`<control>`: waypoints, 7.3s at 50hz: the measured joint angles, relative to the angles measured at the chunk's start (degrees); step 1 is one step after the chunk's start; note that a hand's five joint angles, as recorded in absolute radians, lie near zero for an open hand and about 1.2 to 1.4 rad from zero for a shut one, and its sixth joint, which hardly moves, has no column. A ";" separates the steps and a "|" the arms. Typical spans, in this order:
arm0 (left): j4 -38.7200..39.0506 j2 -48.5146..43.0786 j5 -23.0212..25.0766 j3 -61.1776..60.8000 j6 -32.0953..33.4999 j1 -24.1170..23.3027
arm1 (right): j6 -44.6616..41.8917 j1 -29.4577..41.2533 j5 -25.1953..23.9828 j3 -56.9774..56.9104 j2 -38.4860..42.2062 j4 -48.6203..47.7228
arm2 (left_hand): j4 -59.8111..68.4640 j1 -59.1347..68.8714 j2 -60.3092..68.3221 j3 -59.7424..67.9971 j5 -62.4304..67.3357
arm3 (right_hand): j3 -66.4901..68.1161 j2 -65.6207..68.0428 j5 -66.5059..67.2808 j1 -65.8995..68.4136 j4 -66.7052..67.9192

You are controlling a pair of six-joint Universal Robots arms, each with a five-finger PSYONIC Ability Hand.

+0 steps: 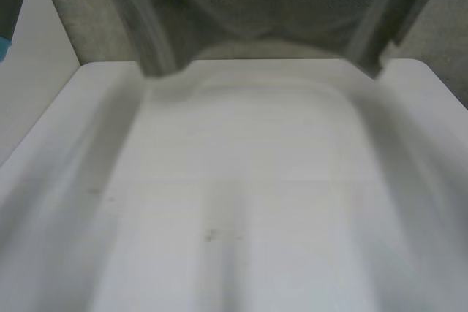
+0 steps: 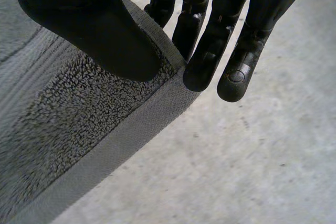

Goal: Fold the towel.

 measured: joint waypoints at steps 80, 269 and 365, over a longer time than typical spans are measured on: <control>-7.65 -24.58 11.24 -15.79 18.69 2.65 | -12.81 0.91 -0.71 5.78 27.71 7.11 | 0.00 0.00 0.01 0.01 0.02 | 0.00 0.00 0.07 0.02 0.01; 14.64 16.63 4.04 -67.16 -10.90 -4.91 | 4.35 4.21 -5.12 45.31 6.67 -3.16 | -60.28 -56.57 -60.37 -60.20 -57.62 | -0.49 -0.61 -0.70 -1.27 -0.46; -2.73 5.46 -8.19 -42.71 -12.87 -15.82 | 17.79 18.85 -4.48 12.69 8.57 19.09 | -60.31 -56.57 -60.39 -60.25 -57.69 | -60.17 -59.84 -57.79 -69.46 -59.76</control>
